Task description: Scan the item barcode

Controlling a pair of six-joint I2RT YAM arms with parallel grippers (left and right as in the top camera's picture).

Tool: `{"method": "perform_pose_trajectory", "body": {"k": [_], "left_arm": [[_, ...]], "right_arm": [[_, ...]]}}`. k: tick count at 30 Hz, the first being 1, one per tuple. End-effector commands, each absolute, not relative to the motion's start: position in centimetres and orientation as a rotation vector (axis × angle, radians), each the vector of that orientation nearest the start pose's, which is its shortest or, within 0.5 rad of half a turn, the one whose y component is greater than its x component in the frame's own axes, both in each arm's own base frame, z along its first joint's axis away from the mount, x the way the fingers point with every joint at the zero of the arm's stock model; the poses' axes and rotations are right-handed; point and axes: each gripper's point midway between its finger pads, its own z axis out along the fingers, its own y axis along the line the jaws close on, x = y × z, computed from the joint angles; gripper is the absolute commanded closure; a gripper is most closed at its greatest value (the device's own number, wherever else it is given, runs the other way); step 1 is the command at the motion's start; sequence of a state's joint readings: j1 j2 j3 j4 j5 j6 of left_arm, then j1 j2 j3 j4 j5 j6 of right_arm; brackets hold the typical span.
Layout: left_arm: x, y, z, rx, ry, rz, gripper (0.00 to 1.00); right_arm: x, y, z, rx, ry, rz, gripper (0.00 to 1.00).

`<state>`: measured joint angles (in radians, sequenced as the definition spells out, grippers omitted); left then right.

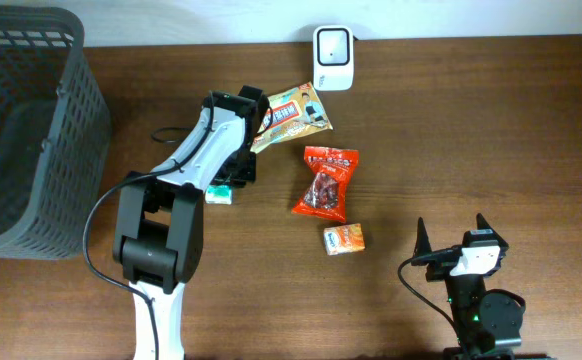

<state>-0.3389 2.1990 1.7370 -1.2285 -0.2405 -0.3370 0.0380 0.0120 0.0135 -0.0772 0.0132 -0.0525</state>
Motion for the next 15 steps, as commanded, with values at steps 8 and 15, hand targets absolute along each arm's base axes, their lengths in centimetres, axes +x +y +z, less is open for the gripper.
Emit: {"method": "perform_pose_trajectory", "body": {"k": [8, 15], "left_arm": [[39.3, -11.3, 3.1, 0.005, 3.131, 0.226, 1.00], [39.7, -10.5, 3.2, -0.001, 3.107, 0.285, 1.00]], "right_arm": [[24.6, 0.5, 15.5, -0.056, 1.652, -0.030, 0.02], [24.6, 0.5, 15.5, -0.056, 1.652, -0.030, 0.02]]}}
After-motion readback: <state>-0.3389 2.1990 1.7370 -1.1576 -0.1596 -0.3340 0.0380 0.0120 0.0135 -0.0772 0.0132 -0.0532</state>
